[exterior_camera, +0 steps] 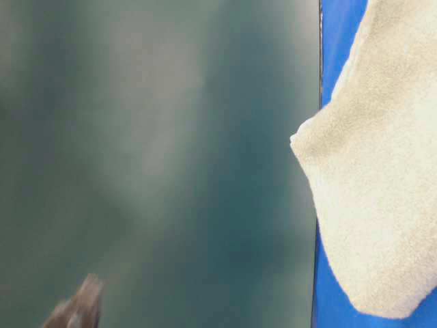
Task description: Fold a bath towel.
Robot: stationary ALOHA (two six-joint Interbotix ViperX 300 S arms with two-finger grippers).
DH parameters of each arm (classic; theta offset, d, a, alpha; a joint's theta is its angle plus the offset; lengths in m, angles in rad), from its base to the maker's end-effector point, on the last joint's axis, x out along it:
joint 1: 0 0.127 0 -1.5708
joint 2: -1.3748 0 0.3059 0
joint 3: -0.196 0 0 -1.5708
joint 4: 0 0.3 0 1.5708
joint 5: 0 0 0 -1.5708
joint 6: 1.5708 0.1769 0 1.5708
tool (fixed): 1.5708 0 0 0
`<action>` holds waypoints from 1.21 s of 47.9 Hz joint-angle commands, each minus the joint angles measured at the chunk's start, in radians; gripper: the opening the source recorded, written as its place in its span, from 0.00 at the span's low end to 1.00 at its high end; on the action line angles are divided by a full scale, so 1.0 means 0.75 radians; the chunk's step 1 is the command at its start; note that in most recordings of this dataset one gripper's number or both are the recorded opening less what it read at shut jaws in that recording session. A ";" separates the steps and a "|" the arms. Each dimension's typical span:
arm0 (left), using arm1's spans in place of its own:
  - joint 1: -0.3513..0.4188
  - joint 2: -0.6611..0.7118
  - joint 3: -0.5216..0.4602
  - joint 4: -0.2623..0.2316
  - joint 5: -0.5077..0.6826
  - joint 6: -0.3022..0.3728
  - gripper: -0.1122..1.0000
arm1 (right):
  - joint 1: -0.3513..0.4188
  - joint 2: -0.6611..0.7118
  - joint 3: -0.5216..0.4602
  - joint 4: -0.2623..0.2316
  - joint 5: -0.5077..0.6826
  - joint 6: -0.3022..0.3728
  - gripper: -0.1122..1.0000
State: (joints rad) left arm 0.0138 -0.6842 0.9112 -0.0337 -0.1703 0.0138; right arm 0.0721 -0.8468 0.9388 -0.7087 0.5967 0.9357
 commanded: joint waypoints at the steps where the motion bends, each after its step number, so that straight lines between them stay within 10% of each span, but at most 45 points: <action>1: -0.002 -0.182 0.045 0.010 0.110 0.002 0.87 | 0.004 -0.010 -0.020 -0.027 -0.029 -0.002 0.71; 29: -0.002 -0.888 0.472 0.027 0.554 0.002 0.83 | 0.002 -0.117 0.084 -0.137 -0.157 0.008 0.71; 58: -0.002 -0.920 0.546 0.027 0.497 0.000 0.83 | -0.018 -0.243 0.237 -0.137 -0.254 0.047 0.71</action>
State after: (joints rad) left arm 0.0123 -1.3898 1.3330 -0.0153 0.2117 0.0153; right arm 0.0598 -1.0324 1.1275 -0.8053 0.4126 0.9695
